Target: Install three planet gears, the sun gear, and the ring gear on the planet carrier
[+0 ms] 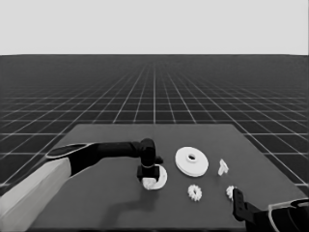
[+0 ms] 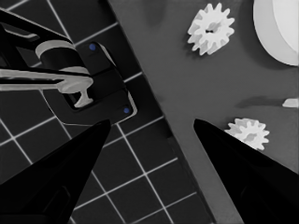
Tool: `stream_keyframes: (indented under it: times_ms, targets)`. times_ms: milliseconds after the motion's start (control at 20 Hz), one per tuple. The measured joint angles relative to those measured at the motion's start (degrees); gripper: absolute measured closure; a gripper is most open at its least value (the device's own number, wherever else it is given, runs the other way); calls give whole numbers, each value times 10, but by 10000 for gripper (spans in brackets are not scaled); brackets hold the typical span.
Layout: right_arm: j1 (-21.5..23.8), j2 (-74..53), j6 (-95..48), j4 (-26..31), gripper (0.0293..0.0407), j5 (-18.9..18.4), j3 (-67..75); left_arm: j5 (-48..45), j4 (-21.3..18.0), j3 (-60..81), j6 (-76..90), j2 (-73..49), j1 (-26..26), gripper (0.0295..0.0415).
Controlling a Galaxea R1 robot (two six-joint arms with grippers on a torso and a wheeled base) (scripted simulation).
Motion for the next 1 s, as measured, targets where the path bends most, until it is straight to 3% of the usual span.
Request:
stream_keyframes:
  times_ms: [150,500,550,600,700,800,1000]
  targets:
    - [0,0,0,0,315,0,0,18,-75,50,-36,-10,-76,326]
    - [0,0,0,0,315,0,0,18,-96,56,-40,-11,-97,326]
    - [0,0,0,0,315,0,0,-187,-68,266,237,-163,-158,303]
    - [0,0,0,0,315,0,0,-312,-51,409,523,-378,-219,301]
    - [0,0,0,0,315,0,0,-429,-36,544,861,-586,-273,317]
    - [0,0,0,0,315,0,0,-469,-30,591,978,-654,-291,324]
    - [0,0,0,0,315,0,0,-488,-28,613,1033,-684,-299,326]
